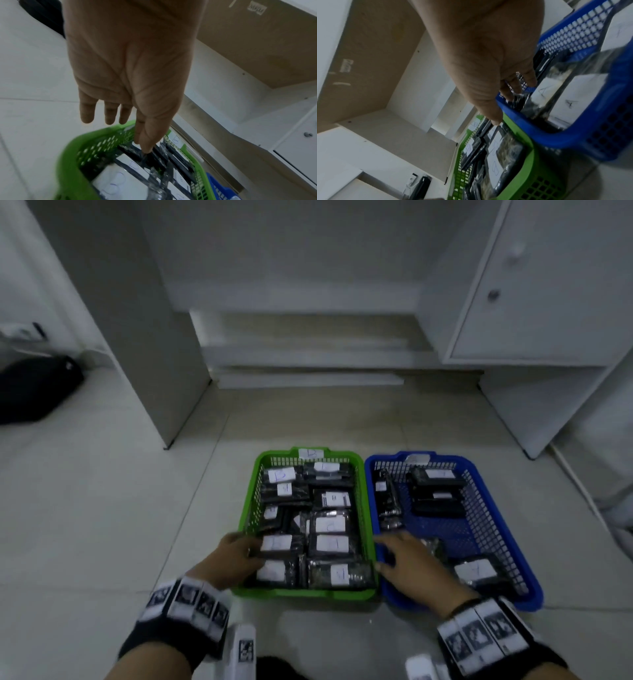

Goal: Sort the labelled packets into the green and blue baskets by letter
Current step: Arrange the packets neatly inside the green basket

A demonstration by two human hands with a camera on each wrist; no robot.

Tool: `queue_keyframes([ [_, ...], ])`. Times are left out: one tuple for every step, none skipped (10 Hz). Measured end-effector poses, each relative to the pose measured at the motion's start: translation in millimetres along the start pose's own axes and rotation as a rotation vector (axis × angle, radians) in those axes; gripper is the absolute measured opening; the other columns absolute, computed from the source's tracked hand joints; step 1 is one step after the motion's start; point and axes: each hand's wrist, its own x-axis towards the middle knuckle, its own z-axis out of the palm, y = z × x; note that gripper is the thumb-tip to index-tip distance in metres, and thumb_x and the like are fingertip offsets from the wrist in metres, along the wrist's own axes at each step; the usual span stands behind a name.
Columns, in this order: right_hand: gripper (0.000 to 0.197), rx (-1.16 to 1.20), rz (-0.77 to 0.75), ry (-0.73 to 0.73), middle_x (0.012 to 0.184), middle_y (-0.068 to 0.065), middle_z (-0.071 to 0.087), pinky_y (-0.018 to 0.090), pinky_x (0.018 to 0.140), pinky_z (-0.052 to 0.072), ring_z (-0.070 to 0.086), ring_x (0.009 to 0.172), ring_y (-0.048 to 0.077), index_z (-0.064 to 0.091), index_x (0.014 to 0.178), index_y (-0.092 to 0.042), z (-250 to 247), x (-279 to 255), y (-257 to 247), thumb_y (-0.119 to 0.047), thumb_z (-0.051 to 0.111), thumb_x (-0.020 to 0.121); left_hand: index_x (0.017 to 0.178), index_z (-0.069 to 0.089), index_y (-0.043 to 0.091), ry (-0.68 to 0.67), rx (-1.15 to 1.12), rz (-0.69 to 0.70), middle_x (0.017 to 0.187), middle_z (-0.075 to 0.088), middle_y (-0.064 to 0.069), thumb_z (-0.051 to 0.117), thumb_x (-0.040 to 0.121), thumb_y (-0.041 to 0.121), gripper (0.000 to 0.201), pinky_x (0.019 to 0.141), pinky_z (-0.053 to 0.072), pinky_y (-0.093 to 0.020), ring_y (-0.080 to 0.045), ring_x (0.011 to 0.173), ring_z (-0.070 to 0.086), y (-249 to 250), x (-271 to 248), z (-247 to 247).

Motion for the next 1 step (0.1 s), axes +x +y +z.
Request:
queue_keyframes([
  [0.041, -0.017, 0.037, -0.035, 0.147, -0.002, 0.033, 0.026, 0.113, 0.029, 0.035, 0.134, 0.013, 0.045, 0.13, -0.038, -18.4, -34.4, 8.9, -0.038, 0.057, 0.09, 0.126, 0.059, 0.021, 0.039, 0.03, -0.009, 0.138, 0.047, -0.009, 0.038, 0.048, 0.069, 0.094, 0.109, 0.036, -0.037, -0.026, 0.127, 0.045, -23.6, -28.7, 3.5],
])
